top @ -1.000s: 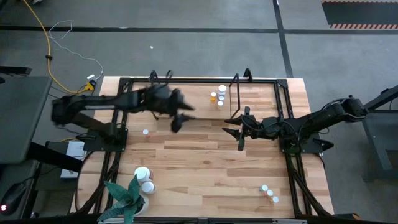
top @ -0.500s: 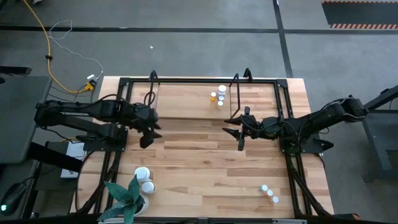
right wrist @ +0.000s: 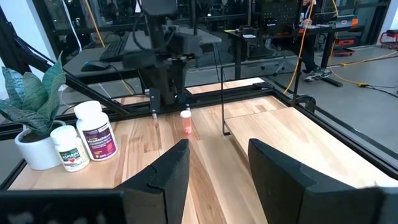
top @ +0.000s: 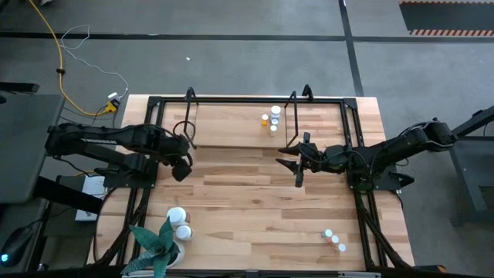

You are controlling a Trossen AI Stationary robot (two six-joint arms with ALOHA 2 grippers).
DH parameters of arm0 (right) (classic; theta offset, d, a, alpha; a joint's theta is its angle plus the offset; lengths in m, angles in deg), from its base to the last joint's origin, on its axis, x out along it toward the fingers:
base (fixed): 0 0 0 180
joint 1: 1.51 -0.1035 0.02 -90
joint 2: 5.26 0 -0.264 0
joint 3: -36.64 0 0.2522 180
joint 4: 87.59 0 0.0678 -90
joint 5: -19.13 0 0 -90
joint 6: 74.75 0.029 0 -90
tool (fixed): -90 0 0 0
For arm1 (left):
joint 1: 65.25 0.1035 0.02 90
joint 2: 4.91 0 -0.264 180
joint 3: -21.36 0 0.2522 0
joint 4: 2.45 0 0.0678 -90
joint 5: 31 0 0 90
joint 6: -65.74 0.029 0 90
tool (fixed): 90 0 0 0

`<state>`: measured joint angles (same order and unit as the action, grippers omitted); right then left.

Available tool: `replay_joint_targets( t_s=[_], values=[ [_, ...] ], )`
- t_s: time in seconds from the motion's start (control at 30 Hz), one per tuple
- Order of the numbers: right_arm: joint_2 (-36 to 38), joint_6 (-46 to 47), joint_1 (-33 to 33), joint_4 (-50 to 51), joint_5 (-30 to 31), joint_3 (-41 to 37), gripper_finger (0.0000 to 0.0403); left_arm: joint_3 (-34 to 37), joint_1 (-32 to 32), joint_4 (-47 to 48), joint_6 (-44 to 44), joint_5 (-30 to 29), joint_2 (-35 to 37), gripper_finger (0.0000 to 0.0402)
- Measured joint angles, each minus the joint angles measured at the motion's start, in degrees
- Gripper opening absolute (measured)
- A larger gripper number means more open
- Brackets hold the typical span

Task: Pick and place medicine bottles onto shelf by color
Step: Put the top pink pill bottle on the shelf

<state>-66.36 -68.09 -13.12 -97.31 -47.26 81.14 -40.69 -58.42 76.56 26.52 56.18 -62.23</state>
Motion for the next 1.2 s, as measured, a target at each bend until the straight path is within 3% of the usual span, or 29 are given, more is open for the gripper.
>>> replay_joint_targets(
  t_s=[0.33,0.73,1.03,1.2],
  values=[
    [-0.02,0.0,0.0,0.14,0.0,0.0,0.0156,0.02,-0.2,1.62,6.35,-1.21,-7.09,0.0206],
    [-0.02,0.0,0.0,0.32,0.0,0.0,0.0156,0.6,-0.2,1.24,4.26,-4.78,-13.05,0.027],
    [-0.02,0.0,0.02,0.58,0.0,0.0,0.0156,9.77,1.87,0.52,0.4,-7.03,-12.01,0.0276],
    [-0.02,0.98,0.0,0.56,0.0,0.0,0.0156,10.99,3.26,-5.4,1.88,-7.07,-8.95,0.0276]
  ],
)
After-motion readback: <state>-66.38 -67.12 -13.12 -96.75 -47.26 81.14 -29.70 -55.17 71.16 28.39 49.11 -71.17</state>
